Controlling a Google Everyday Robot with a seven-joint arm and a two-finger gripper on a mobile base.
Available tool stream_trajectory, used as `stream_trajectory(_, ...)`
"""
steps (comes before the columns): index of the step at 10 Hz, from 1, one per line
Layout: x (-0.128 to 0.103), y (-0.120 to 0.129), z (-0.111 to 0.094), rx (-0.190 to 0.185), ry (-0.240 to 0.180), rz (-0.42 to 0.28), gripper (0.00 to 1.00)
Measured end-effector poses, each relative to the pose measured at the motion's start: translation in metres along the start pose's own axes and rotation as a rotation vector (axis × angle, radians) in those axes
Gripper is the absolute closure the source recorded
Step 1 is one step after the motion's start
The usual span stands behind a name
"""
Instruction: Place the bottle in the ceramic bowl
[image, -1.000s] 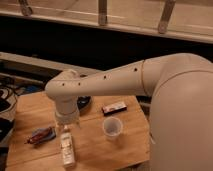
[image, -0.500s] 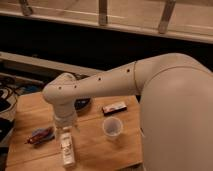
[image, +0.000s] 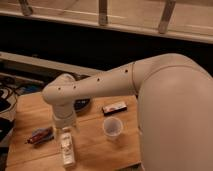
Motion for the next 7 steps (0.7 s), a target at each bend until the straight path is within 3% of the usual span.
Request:
stream_trajectory(4,-0.014,0.0,0.047,-0.018,0.051,-0.014,0.35)
stream_trajectory(7,-0.017,-0.003,0.067,-0.019,0.077,-0.018,0.35)
